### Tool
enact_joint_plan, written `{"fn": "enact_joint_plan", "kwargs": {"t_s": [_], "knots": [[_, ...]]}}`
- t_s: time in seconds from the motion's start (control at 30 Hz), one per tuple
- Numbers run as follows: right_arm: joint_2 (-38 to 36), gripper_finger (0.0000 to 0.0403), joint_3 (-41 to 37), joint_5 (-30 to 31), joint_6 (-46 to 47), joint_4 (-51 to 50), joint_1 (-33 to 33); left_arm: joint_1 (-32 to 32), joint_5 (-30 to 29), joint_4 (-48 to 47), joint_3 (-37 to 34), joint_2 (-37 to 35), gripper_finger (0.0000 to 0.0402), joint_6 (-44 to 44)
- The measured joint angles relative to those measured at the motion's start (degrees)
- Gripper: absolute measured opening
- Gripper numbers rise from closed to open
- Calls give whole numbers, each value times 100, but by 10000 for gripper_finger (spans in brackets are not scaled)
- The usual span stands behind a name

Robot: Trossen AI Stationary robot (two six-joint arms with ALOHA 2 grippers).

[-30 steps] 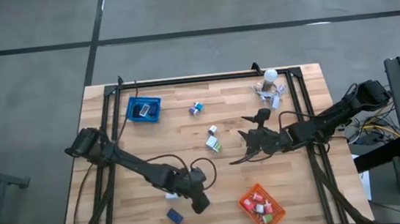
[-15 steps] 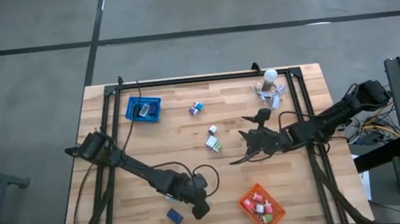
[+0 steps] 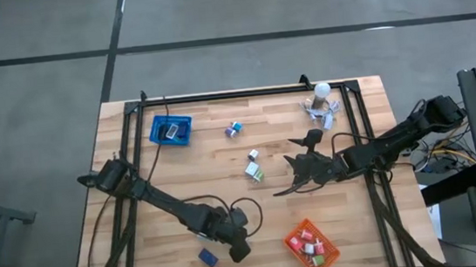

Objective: Pick & Place Office items
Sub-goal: Put the white digital clock into the blue bin

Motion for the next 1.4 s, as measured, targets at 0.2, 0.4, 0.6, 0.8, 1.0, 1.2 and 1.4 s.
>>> {"fn": "enact_joint_plan", "kwargs": {"t_s": [0.2, 0.4, 0.6, 0.8, 1.0, 1.2, 1.4], "knots": [[0, 286, 0, 26, -1, -4, 0, -40, -33, -117, 227, 215, 303, 45], [1, 286, 0, 28, -2, -25, 0, -45, -61, -745, 713, 453, 302, 309], [0, 286, 0, 32, 1, -83, 0, -92, -123, -890, 774, 585, 298, 265], [1, 286, 0, 44, 81, -157, 0, -125, -292, -958, 777, 648, 270, 262], [2, 286, 0, 50, 83, -162, 0, -125, -388, -1036, 777, 659, 220, 246], [1, 286, 0, 174, 81, -175, 0, -125, -425, -1054, 777, 659, 150, 310], [0, 286, 0, 181, 72, -175, 0, -121, -403, -1047, 777, 659, 139, 773]]}}
